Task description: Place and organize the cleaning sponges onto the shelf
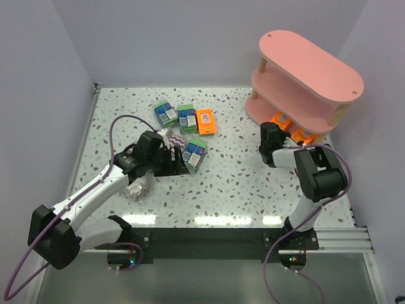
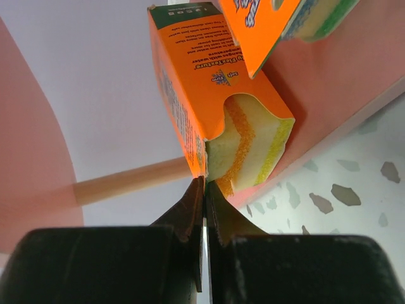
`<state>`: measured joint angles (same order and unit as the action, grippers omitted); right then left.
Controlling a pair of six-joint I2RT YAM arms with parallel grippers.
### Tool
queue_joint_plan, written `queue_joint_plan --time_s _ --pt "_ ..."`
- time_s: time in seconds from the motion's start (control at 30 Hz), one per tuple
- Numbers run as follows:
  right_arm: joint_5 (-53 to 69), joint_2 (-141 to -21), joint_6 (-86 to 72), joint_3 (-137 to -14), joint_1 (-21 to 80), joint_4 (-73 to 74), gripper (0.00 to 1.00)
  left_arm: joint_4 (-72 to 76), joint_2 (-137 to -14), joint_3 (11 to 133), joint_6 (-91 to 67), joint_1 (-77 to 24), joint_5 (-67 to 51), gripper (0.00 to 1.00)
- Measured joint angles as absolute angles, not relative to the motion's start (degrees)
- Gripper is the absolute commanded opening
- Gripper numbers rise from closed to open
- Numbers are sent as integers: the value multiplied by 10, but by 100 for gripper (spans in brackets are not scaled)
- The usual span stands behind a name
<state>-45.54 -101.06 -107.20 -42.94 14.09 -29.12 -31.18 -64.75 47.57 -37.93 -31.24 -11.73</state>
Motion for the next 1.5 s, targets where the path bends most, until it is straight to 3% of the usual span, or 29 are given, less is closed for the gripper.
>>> queue_joint_plan --time_s 0.33,0.43,0.6,0.7,1.07,1.3,1.5 --pt "-455 -1011 -1067 -430 111 -283 0 -312 -653 478 -374 -312 -123 74" --pt "-455 -1011 -1065 -430 106 -284 16 -312 -656 478 -373 -312 -124 74" --pt "-444 -1010 -1048 -431 104 -292 26 -311 -658 478 -373 -312 -125 74" --pt "-437 -1004 -1040 -429 105 -296 46 -310 -658 478 -373 -312 -126 74" --pt "-378 -914 -995 -411 112 -294 63 -309 -655 478 -374 -312 -117 80" --pt "-299 -830 -951 -390 132 -244 66 -304 -652 478 -383 -312 -107 81" --pt "-200 -844 -888 -388 192 -220 66 -296 -645 471 -388 -312 -96 82"
